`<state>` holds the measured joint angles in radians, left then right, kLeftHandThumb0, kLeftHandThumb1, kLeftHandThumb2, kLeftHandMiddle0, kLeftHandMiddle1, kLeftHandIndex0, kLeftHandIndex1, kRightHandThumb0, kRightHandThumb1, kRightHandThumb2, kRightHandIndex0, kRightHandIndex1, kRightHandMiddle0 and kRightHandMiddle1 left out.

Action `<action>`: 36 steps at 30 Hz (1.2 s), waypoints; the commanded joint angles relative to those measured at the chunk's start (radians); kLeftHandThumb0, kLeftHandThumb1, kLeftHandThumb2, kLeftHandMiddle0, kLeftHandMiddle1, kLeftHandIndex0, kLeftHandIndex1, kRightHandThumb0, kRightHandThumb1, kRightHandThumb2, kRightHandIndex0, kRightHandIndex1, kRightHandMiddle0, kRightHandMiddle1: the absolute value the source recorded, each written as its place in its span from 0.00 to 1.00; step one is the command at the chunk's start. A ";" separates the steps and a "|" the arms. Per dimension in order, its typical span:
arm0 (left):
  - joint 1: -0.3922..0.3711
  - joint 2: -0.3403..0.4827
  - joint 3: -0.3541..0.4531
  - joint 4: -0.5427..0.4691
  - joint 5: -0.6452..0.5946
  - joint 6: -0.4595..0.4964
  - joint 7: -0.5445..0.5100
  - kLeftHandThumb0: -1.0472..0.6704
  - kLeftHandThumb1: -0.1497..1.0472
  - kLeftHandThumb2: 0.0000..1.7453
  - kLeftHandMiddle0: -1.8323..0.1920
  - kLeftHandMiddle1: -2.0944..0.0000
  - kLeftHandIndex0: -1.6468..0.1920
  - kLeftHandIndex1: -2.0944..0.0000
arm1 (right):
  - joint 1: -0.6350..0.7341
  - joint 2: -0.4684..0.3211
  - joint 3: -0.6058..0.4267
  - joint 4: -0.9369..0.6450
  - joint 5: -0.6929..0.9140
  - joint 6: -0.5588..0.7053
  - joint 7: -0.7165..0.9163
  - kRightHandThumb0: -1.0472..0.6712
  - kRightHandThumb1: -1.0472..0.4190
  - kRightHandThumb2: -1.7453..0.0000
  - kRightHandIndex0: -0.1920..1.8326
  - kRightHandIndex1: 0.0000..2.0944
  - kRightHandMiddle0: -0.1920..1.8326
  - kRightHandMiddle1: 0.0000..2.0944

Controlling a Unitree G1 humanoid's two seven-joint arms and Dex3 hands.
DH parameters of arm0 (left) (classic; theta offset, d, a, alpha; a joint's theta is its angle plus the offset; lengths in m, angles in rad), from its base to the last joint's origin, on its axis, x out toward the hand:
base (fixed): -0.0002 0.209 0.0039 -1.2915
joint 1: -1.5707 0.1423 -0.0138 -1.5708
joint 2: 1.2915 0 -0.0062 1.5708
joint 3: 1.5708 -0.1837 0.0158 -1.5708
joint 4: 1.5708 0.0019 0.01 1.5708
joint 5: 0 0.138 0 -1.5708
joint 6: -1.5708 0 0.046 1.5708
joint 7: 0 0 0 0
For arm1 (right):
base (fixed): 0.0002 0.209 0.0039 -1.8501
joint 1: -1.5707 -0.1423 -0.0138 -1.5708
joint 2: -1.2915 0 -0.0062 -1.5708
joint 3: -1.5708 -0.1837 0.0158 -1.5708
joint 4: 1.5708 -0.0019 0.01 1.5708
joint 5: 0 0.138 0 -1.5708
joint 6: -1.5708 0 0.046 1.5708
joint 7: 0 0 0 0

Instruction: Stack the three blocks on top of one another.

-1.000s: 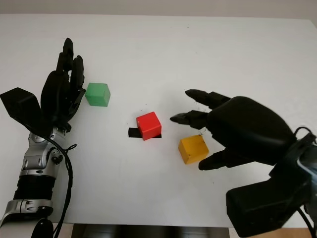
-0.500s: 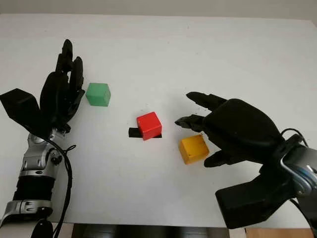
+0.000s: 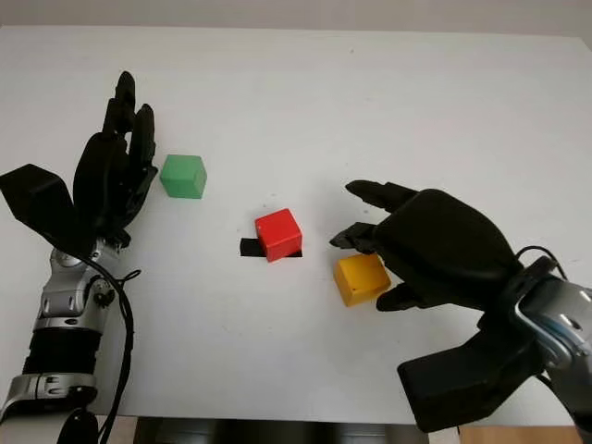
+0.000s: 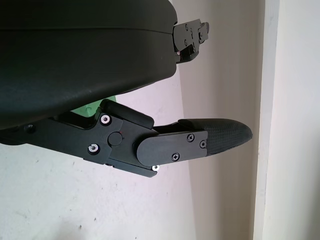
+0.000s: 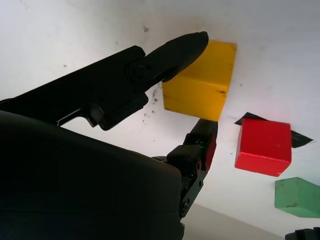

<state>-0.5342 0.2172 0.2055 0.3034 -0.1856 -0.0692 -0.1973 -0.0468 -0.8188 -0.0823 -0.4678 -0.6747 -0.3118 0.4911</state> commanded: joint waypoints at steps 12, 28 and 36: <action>0.019 0.013 0.004 -0.036 -0.007 0.027 -0.003 0.18 1.00 0.30 1.00 0.98 1.00 0.99 | 0.022 0.041 0.023 0.017 0.014 0.018 -0.031 0.33 0.10 0.97 0.25 0.03 0.29 0.45; 0.019 0.015 0.006 -0.023 -0.010 0.014 -0.022 0.18 1.00 0.29 0.99 0.97 0.99 0.98 | -0.073 0.034 0.026 0.142 -0.029 -0.095 -0.226 0.44 0.12 0.97 0.35 0.06 0.34 0.65; 0.022 0.013 0.006 -0.028 -0.012 0.014 -0.019 0.18 1.00 0.29 0.99 0.97 1.00 0.98 | -0.131 0.053 0.014 0.118 0.031 -0.008 -0.145 0.40 0.12 0.97 0.35 0.05 0.36 0.60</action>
<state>-0.5271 0.2259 0.2090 0.2838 -0.1938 -0.0459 -0.2153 -0.1479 -0.7764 -0.0589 -0.3280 -0.6705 -0.3367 0.3386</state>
